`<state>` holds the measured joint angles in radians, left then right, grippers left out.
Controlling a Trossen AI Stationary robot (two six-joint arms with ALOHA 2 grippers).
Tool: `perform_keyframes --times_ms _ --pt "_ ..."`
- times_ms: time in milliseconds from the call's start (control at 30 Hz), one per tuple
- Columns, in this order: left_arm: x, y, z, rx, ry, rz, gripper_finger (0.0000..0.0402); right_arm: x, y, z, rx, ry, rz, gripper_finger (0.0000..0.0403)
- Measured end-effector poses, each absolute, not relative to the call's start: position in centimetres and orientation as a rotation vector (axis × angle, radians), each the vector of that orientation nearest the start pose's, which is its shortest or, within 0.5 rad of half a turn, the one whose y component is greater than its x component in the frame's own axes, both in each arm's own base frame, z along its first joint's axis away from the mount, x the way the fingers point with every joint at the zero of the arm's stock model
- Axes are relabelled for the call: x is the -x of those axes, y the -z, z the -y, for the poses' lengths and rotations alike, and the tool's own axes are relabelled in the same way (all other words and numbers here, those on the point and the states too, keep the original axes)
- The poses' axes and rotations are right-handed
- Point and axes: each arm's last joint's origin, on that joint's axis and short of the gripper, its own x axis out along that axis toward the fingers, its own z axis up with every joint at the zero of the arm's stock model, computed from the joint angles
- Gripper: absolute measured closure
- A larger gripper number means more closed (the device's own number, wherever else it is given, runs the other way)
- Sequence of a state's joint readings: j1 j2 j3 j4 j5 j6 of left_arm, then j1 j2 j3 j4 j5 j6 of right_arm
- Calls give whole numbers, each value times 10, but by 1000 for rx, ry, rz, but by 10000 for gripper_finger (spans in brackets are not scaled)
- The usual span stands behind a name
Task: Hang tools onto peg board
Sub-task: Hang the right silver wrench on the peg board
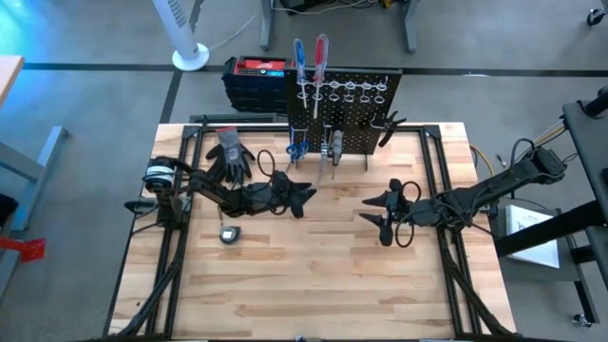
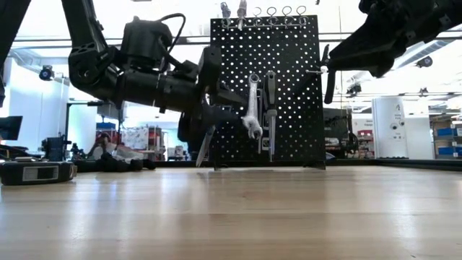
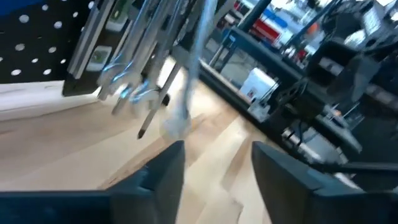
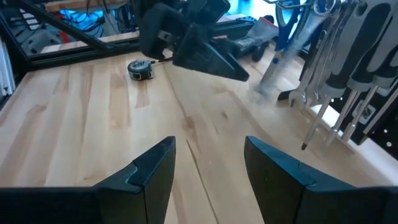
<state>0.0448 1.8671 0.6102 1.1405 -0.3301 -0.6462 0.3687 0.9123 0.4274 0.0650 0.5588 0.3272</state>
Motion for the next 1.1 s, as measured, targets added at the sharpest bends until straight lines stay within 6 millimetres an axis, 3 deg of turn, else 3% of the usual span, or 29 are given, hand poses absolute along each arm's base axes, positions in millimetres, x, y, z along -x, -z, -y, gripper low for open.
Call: perform_keyframes --times_ms 233,500,867,1100 --pt "-317 -120 -20 620 -283 -105 171 -180 -214 -55 -160 238 -339 220" --pt "-291 -108 -9 677 -185 -207 162 -182 -210 -55 -189 248 -353 220" --pt "-267 -126 36 578 -47 -320 171 -191 -192 -57 -132 315 -423 220" --pt "-253 -143 46 564 -95 -519 171 -198 -185 -60 -129 319 -435 220"
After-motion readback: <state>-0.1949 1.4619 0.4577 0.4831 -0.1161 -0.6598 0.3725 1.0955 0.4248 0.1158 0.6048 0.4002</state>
